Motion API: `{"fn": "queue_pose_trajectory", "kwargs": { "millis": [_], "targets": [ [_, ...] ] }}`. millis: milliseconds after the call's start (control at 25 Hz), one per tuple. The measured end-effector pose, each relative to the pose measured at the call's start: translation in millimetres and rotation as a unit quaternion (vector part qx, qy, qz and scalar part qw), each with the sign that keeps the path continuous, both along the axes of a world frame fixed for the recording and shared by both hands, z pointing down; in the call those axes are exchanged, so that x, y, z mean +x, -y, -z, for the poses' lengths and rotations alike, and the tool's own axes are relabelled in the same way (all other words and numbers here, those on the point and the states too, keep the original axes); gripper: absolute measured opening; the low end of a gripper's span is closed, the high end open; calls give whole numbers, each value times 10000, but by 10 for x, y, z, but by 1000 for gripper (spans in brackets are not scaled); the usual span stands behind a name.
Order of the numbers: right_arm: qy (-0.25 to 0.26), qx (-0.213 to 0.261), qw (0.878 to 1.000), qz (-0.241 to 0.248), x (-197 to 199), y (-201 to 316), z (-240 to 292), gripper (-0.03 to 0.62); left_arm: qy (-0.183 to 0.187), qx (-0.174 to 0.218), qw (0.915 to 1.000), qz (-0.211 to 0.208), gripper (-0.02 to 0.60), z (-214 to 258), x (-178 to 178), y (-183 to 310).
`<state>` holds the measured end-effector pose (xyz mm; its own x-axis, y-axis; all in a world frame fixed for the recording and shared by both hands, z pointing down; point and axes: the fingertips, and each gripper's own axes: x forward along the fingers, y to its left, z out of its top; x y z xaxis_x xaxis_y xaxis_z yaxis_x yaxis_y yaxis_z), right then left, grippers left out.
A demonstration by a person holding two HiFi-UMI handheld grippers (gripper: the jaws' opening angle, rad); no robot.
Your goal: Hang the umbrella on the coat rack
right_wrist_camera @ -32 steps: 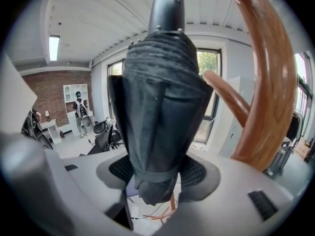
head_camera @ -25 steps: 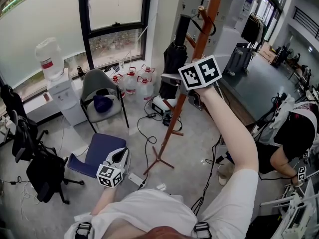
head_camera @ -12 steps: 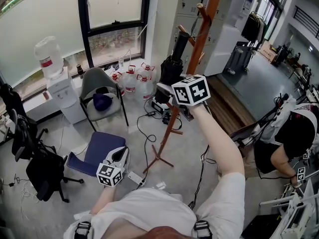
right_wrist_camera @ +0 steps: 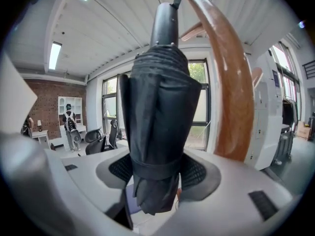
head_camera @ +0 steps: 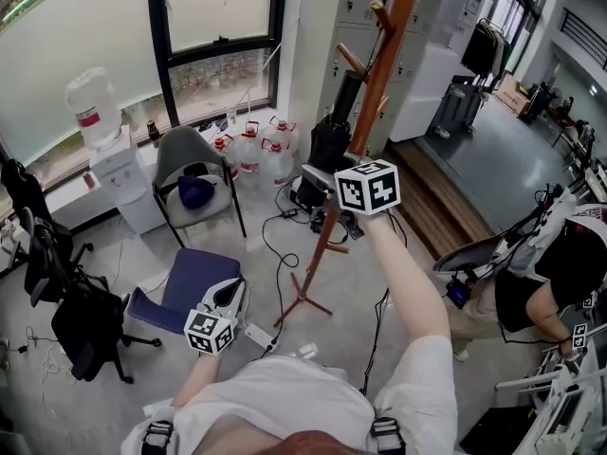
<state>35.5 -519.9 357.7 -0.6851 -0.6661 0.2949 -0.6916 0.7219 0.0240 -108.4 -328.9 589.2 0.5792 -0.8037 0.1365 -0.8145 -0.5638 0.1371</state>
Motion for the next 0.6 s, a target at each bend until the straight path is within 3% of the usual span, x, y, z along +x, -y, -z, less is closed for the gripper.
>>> {"fn": "queue_pose_trajectory", "kwargs": {
  "millis": [600],
  "targets": [
    [949,1234,9861,-586,200,-86,50,258,109,53,9999,-75,9,15,66,15]
  ]
}}
